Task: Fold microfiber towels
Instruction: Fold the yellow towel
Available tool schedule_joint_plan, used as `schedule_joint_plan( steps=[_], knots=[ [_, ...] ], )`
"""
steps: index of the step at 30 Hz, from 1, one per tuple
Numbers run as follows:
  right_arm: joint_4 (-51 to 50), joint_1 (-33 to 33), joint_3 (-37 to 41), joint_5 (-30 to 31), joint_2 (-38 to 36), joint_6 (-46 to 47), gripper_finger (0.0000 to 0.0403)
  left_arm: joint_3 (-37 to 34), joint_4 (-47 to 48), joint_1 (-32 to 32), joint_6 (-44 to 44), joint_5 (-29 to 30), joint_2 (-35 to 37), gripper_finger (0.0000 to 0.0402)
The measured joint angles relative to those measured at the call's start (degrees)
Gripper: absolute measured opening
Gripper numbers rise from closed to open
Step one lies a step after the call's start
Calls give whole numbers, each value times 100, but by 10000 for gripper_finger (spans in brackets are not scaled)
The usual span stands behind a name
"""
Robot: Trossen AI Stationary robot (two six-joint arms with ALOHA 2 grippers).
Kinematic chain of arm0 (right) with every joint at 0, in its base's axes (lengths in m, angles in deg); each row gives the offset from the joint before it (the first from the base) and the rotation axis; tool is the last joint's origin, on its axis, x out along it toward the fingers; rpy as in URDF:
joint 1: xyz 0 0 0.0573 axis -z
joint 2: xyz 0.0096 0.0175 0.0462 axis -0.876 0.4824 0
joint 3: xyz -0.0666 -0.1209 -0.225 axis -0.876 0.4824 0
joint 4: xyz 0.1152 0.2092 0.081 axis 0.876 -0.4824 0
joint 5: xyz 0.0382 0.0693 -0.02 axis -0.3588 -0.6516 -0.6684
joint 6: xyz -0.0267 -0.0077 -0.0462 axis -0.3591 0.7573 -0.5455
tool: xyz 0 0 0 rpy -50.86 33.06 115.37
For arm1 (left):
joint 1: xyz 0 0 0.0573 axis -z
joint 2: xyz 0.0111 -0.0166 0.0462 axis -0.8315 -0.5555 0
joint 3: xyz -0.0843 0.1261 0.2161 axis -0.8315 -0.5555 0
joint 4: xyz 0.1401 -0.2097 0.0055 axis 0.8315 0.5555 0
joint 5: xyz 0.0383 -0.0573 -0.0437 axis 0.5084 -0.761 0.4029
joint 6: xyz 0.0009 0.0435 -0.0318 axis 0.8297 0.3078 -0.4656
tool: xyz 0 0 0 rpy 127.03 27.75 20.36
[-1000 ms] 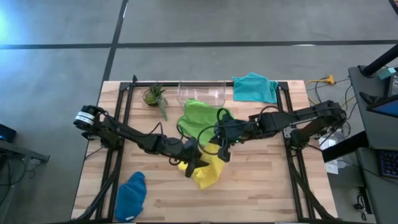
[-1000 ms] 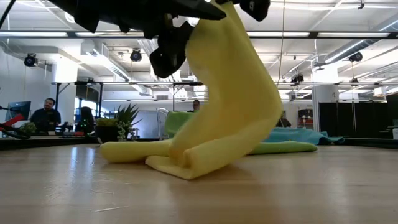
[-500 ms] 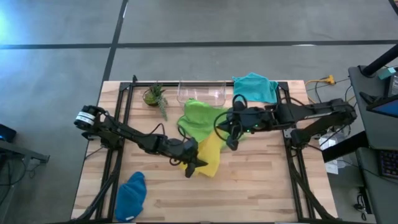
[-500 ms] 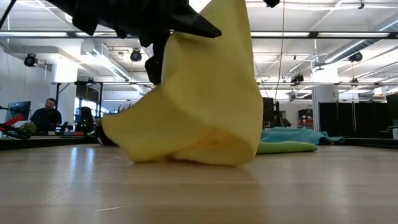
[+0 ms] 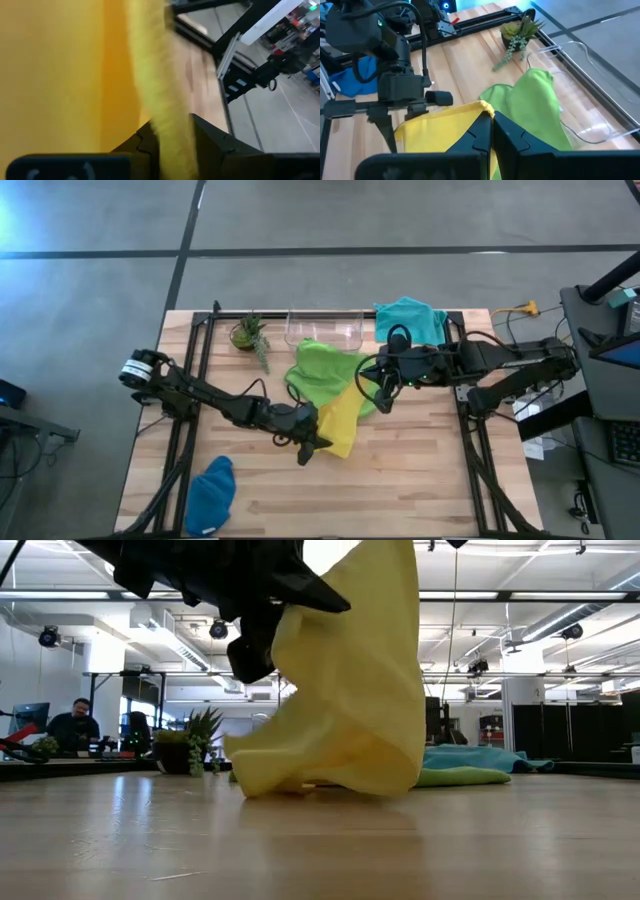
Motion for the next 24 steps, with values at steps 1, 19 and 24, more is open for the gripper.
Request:
schedule_joint_plan(
  steps=[1,19,24],
  knots=[
    [-36,0,0,4,-2,0,8,0,96,0,-14,0,0,74],
    [-409,0,0,24,-5,4,8,-3,1328,390,-124,969,528,6],
    [-737,-2,0,23,-20,184,8,-4,2253,457,-99,1069,1083,1]
  ],
)
